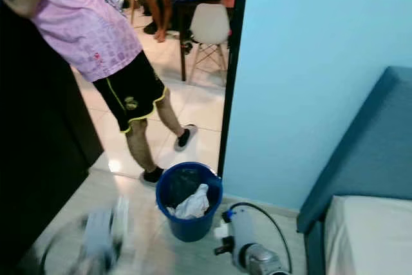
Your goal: Clean up the room
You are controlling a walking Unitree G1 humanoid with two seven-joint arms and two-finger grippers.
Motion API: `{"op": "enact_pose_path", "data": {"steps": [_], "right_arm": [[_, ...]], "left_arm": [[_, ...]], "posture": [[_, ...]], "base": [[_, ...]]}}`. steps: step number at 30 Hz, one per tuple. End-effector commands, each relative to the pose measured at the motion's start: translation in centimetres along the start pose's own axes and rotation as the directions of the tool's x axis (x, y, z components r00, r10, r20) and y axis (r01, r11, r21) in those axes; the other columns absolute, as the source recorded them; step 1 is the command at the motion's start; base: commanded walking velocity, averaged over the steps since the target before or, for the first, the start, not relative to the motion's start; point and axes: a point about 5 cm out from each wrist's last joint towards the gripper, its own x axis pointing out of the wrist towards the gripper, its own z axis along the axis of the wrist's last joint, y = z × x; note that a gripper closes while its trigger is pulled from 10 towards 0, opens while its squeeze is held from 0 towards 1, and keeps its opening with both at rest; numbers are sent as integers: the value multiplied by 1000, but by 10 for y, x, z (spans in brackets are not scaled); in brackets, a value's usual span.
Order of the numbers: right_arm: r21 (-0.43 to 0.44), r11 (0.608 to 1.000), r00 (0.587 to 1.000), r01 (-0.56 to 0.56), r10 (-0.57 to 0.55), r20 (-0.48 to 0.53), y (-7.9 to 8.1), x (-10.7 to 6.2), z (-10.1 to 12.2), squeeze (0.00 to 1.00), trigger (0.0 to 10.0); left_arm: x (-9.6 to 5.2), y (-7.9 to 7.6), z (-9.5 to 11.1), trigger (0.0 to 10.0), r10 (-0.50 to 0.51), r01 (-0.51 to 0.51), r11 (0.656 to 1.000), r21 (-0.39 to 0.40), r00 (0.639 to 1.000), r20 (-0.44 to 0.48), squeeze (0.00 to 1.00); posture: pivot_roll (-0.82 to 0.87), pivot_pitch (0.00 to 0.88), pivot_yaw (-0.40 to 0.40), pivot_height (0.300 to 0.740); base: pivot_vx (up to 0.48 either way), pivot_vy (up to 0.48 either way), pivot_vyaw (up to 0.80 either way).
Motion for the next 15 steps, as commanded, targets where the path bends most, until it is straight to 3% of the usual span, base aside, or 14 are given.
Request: {"op": "enact_pose_path", "data": {"steps": [1,8,15], "right_arm": [[-11,1000,1000,22,-22,-5,-5,-1,0,0,10000],[-6,999,998,52,-52,-23,-7,-2,-2,0,10000],[-23,998,997,61,-62,-43,-7,-2,-4,0,10000]], "left_arm": [[-9,3,-28,10000,1,-5,999,-36,996,-93,0],[-4,-8,-16,10000,-90,90,996,-4,994,-69,0],[-4,-13,-19,10000,-122,129,990,64,987,-103,0]], "posture": [[-48,28,-60,740],[-59,27,-51,740],[-65,24,-48,740]], "base": [[480,0,0],[480,0,0],[480,0,-682]]}}
